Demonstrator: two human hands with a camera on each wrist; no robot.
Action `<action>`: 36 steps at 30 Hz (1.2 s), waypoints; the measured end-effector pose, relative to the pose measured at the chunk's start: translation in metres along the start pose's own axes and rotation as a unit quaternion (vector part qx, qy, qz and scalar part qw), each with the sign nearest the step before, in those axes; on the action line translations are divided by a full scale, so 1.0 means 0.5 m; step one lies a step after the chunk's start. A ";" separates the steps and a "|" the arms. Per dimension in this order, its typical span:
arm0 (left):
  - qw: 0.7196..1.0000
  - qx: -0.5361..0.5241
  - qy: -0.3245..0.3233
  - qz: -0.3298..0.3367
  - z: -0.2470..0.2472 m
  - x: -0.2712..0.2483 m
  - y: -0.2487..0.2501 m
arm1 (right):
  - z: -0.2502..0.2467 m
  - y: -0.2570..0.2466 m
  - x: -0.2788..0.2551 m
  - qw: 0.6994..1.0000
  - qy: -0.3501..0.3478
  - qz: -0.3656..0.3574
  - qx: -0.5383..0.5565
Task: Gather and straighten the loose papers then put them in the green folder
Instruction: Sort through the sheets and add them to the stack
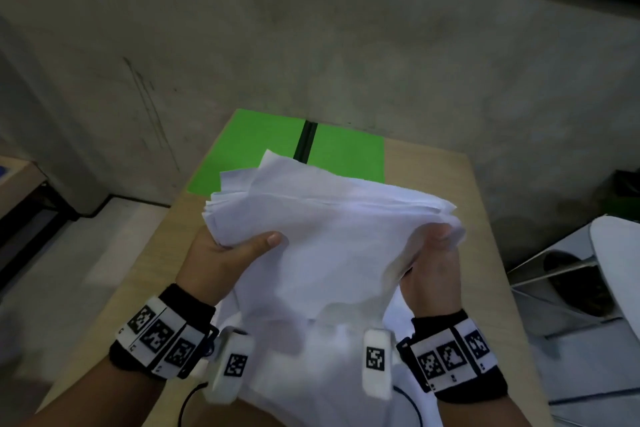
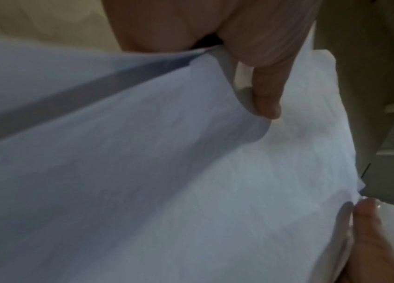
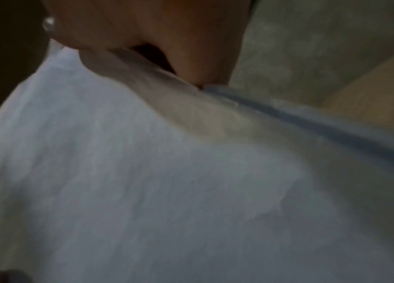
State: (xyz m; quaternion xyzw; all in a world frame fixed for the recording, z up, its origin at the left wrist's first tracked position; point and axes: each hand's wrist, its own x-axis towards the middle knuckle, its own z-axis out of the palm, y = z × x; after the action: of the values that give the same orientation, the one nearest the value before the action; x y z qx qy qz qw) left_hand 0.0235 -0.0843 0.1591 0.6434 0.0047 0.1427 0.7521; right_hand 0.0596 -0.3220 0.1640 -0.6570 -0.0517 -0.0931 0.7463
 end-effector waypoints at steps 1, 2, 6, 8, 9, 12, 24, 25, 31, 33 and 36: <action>1.000 -0.012 0.003 0.012 -0.001 0.000 0.002 | -0.004 -0.005 0.007 1.000 0.000 -0.021 0.011; 1.000 -0.012 -0.001 0.026 -0.003 0.000 0.003 | -0.009 -0.009 0.013 0.999 -0.005 -0.039 0.030; 0.998 0.009 -0.058 -0.002 -0.016 0.004 -0.014 | -0.024 -0.006 0.013 0.996 0.020 -0.046 0.076; 0.997 0.006 -0.063 -0.041 -0.018 0.003 -0.031 | -0.031 0.009 0.002 0.995 0.037 -0.043 0.078; 0.997 0.006 -0.057 -0.057 -0.017 0.003 -0.036 | -0.032 0.012 -0.003 0.995 0.050 -0.050 0.064; 0.996 -0.005 -0.050 -0.075 -0.014 0.008 -0.038 | -0.031 -0.007 -0.010 0.988 0.075 -0.127 -0.039; 0.998 -0.006 -0.037 -0.048 -0.004 0.007 -0.030 | -0.015 -0.066 0.008 0.963 -0.082 -0.206 -0.155; 0.998 -0.009 -0.028 -0.049 -0.002 0.005 -0.028 | -0.021 -0.058 0.003 0.978 -0.076 -0.162 -0.110; 0.997 -0.019 0.005 -0.069 0.015 -0.002 -0.009 | -0.025 0.026 -0.044 0.985 -0.064 0.112 -0.113; 0.998 0.002 0.051 -0.041 0.025 -0.003 0.008 | -0.020 0.042 -0.055 0.988 -0.031 0.102 -0.112; 0.993 0.019 0.108 0.046 0.037 0.003 0.048 | -0.017 0.049 -0.069 0.992 -0.024 0.093 -0.085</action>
State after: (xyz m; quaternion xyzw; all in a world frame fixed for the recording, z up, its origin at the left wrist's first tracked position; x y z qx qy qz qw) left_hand 0.0237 -0.0985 0.1860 0.6381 0.0589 0.2454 0.7275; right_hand 0.0306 -0.3250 0.1324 -0.7223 -0.0005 -0.0113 0.6915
